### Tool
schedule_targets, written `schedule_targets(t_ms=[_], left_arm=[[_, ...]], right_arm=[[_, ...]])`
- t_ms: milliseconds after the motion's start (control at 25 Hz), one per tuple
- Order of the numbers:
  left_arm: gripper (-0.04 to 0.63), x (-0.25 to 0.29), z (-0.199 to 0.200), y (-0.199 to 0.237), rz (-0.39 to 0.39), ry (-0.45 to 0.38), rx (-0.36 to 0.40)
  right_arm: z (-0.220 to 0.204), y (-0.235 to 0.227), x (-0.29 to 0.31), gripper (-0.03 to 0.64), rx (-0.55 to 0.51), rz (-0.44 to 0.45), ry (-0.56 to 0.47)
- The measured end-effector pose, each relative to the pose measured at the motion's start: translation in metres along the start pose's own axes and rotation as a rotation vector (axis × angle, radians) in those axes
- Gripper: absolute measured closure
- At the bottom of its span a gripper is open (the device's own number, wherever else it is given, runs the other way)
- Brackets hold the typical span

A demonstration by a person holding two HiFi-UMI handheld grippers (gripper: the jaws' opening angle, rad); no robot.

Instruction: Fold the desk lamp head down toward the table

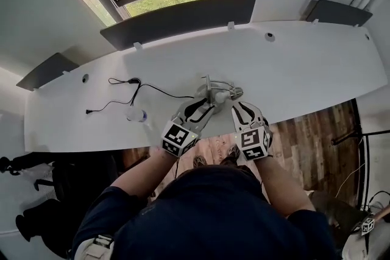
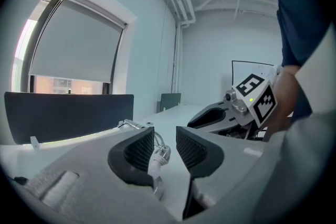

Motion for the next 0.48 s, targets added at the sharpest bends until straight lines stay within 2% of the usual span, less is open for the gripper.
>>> schedule_targets(t_ms=[200,480], left_arm=[[0.525,-0.020,0.021,-0.022,-0.063,-0.049,0.007],[0.581,-0.028,0.035,-0.045,-0.141,-0.098,-0.005]], right_arm=[[0.022,0.010,-0.029,0.578,0.070,0.054,-0.062],[0.040,0.011,-0.058,0.595,0.128,0.078,-0.105]])
Point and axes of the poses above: the fingertips, and each gripper's own axes: x forward along the fingers, y to its left, z out of its top, the point moved 5 cm from there along -x, backward along the fingers, and after that the axes turned 15 degrees about -z, right-handed, at the moved point
